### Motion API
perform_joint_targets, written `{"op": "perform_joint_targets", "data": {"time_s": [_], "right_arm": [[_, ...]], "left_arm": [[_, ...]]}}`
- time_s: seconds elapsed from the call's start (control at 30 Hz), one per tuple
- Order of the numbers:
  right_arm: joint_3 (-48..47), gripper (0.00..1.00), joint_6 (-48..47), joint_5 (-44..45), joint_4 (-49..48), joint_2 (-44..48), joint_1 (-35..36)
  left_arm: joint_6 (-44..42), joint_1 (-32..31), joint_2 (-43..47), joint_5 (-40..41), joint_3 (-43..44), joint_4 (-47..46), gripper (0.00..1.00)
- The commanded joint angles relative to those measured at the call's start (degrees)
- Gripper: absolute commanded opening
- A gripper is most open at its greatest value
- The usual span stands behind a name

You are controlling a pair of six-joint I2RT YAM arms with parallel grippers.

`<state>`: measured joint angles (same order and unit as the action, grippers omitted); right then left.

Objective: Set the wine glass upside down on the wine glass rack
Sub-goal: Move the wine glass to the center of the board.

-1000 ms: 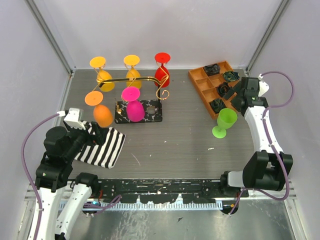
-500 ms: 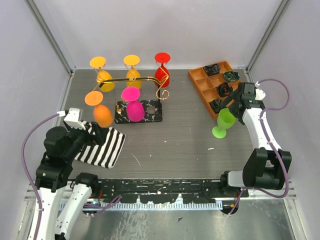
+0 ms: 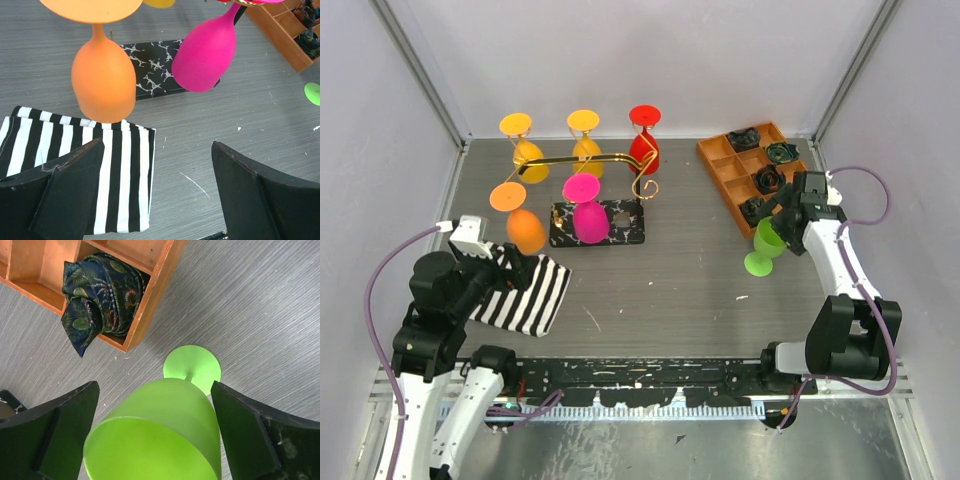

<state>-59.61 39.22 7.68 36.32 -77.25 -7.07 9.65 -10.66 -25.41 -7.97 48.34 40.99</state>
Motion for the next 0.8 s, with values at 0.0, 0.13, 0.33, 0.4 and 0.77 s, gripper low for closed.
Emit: {"op": "perform_joint_targets", "data": {"time_s": [0.0, 0.13, 0.33, 0.4, 0.77], "right_arm": [[0.6, 1.0, 1.2, -1.9, -2.3, 2.7, 0.9], [1.2, 1.0, 1.9, -2.6, -2.3, 2.9, 2.0], [2.0, 1.0, 2.9, -2.9, -2.4, 3.5, 4.1], [2.3, 1.0, 3.3, -3.0, -2.4, 3.8, 4.8], [2.9, 1.0, 7.3, -1.5, -2.4, 5.6, 11.6]], "left_arm": [[-0.3, 0.0, -0.2, -0.6, -0.8, -1.4, 0.95], [-0.4, 0.0, -0.1, -0.8, -0.9, -1.1, 0.95], [-0.4, -0.1, 0.0, -0.8, -0.8, -1.1, 0.95], [-0.4, -0.1, 0.1, -0.8, -0.8, -1.1, 0.95], [-0.5, 0.0, 0.2, -0.9, -0.9, -1.0, 0.95]]}}
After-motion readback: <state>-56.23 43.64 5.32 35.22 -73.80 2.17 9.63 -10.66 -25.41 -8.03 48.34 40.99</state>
